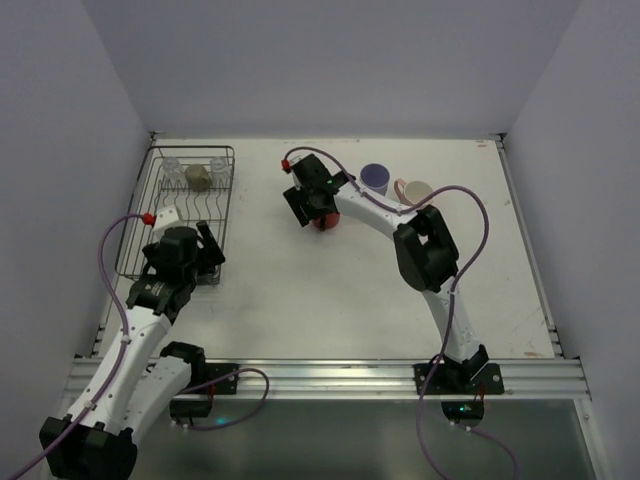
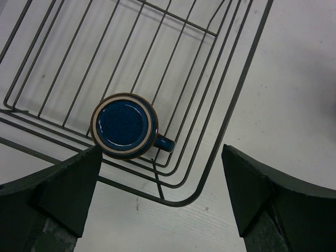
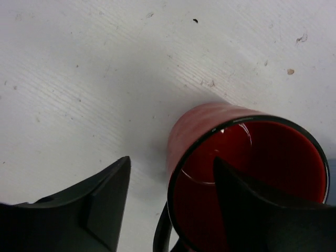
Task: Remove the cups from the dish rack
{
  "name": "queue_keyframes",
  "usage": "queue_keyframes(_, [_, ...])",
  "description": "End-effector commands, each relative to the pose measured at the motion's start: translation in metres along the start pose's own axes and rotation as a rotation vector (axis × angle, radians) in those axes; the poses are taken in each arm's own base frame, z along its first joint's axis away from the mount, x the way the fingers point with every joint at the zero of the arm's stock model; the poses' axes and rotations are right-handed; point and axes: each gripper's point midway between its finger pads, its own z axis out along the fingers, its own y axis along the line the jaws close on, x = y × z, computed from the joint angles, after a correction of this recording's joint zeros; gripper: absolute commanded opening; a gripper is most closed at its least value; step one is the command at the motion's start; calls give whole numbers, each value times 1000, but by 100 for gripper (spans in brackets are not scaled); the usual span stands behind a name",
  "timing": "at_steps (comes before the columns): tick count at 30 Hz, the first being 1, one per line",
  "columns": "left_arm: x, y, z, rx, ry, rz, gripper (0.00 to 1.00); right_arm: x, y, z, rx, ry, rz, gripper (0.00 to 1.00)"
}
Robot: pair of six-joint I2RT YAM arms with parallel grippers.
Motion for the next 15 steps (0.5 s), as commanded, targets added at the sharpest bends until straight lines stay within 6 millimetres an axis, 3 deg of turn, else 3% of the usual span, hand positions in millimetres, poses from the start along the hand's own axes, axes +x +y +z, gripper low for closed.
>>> queue_keyframes(1, [-28,8,-4,-81,-90,-92,100,-46,-2,-59,-33,-148,21,68])
queue_keyframes(2, [-31,11,-4,-99,-103,-99,100,-46,-2,-63,-40,-153,26,75])
queue_keyframes(4, [-36,13,-4,-124,-117,-116,100,-61,-1,-88,-62,-212,45,79])
queue_keyframes(6, [-43,16,-5,-154,-131,-125,100,-61,4,-99,-92,-233,57,79])
queue_keyframes(7, [-44,18,-4,-166,-135,-131,100,-69,3,-116,-103,-270,64,79])
queue_keyframes(10, [-48,24,0,-214,-145,-128,100,-66,8,-130,-143,-291,81,79])
queue_keyframes(13, [-42,29,10,-241,-104,-129,100,-72,9,-160,-168,-350,96,79])
queue_keyframes(15, [-35,29,16,-231,-60,-129,99,-70,8,-168,-171,-364,106,79])
